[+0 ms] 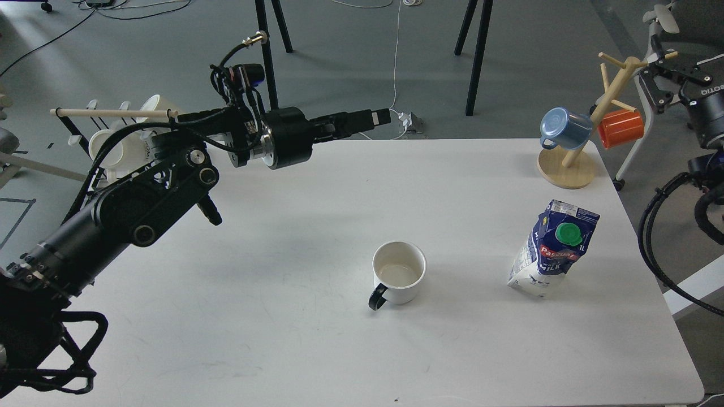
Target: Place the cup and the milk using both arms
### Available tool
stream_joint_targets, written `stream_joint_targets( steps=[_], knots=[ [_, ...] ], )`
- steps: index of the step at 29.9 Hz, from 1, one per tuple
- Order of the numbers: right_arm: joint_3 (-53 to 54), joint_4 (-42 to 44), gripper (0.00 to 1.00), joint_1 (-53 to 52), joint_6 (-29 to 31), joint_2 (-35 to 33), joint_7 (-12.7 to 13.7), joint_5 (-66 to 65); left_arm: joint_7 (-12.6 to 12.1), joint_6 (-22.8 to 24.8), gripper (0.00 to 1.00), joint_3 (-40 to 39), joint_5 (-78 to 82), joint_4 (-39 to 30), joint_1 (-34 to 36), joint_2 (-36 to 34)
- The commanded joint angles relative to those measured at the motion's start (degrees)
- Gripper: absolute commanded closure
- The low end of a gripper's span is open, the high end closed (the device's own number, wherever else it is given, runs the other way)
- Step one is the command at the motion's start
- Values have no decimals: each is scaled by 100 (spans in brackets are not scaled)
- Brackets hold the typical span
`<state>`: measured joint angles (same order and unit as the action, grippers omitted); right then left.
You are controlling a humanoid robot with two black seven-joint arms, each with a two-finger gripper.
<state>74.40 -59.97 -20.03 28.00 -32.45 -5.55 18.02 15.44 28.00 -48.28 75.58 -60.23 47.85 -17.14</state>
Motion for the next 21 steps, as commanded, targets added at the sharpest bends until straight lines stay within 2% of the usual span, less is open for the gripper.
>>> stream_joint_targets(
  steps=[1,5,12,21],
  knots=[
    [241,-541,2,876,0,-60,-122,0,20,-83,1,-567,-1779,195,-39,-96],
    [338,-928,2,1737,0,2,-140,9,20,-242,1,-656,-3555,670,-74,-456],
    [479,-1306,2,3117,0,458,-140,17,12,-164,1,-665,-6087,1680,-416,-861],
    [155,-1711,2,4437,0,1372,-122,-62,-59,-119,1,-656,-7197,2656,-452,-809]
  ],
)
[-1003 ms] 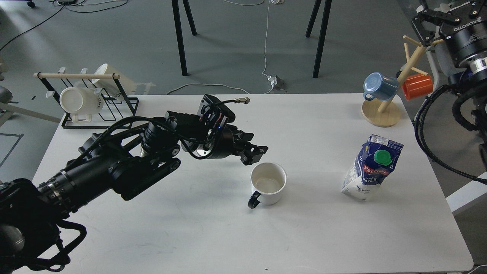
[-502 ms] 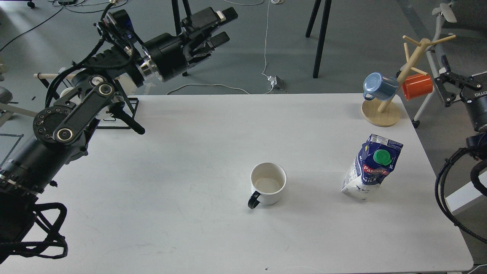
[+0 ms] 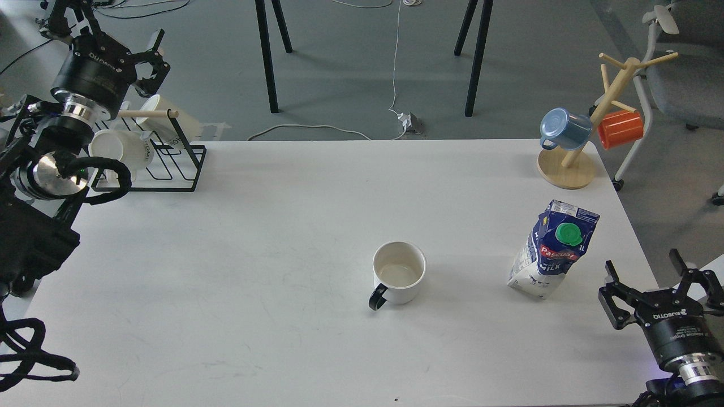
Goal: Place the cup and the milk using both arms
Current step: 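Bring the right gripper down to the base of the milk carton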
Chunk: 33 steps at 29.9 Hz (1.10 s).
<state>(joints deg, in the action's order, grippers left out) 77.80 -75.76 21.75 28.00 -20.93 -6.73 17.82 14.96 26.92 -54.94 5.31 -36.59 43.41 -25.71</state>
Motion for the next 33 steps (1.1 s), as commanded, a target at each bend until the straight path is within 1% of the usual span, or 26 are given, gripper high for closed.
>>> stream_joint_targets(
  steps=[1,6,11,17,25,33],
  knots=[
    [-299,-150,2,294,0,273,-4,-50,-20,-20,1,10,-179,363,-8,74],
    [-537,-150,2,286,0,413,-4,-77,-20,6,1,10,-188,390,-34,145],
    [-634,-150,2,224,0,791,-4,-147,-29,76,1,62,-179,399,-78,75],
    [-652,-150,3,136,0,976,-4,-252,-108,108,1,71,-162,407,-69,40],
    [-652,-150,5,-162,0,1029,-4,-270,-108,108,1,80,-153,407,-69,31],
    [-529,-124,6,-330,0,1135,-21,-358,-108,108,1,80,-144,407,-78,-136]
  ],
)
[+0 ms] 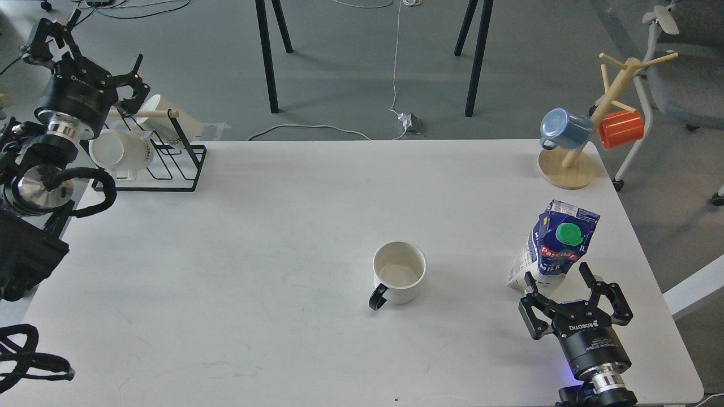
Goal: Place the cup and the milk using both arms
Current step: 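Bring the right gripper down to the base of the milk carton, then close the right gripper around the milk carton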
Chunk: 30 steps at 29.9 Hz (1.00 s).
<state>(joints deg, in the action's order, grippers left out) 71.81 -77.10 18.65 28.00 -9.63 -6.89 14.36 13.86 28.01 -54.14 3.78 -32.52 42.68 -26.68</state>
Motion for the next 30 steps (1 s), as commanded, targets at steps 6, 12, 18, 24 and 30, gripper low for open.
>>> stream_joint_targets(
  steps=[6,12,18,24,30],
  knots=[
    [202,55,6,-133,0,-4,-32,-12,3,-1,1,9,17,0,-5,-39],
    [193,55,6,-203,0,13,-41,-12,3,-1,1,9,17,43,-40,-48],
    [228,230,6,-344,0,13,-50,-12,3,-1,1,17,26,52,-49,-92],
    [396,319,6,-379,0,-4,-102,-12,3,-1,1,17,26,52,-49,-109],
    [352,336,9,-423,0,13,-102,-12,12,-1,1,9,26,53,-75,-109]
  ],
)
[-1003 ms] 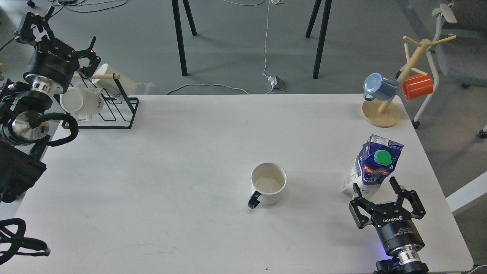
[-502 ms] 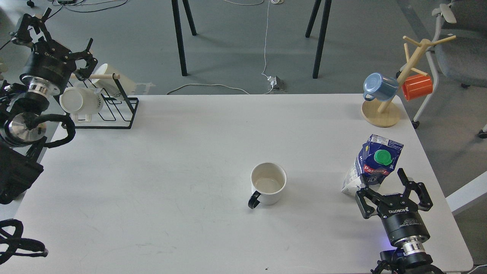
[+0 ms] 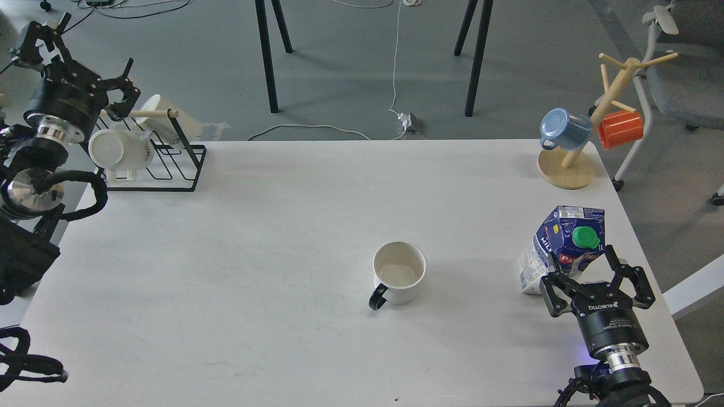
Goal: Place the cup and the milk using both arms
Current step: 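Close the right gripper around the milk carton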
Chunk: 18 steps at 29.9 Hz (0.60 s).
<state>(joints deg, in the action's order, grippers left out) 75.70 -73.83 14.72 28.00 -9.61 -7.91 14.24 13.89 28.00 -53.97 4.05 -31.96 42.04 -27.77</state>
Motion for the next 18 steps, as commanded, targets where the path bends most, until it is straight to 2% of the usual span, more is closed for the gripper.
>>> stream_joint_targets(
  steps=[1,3,8,13,18],
  knots=[
    [-73,9,12,-65,0,11,0,-9,9,0,1,-8,0,6,-20,8],
    [-108,0,18,-109,0,11,0,-17,9,0,1,0,0,6,-20,8],
    [-152,-9,52,-241,0,11,9,-290,17,0,1,-8,0,216,-20,17],
    [-161,-26,63,-233,0,11,0,-307,9,0,1,0,0,278,-20,0],
    [-187,-298,65,-101,0,-6,9,-316,9,0,1,0,0,314,-3,0]
  ],
)
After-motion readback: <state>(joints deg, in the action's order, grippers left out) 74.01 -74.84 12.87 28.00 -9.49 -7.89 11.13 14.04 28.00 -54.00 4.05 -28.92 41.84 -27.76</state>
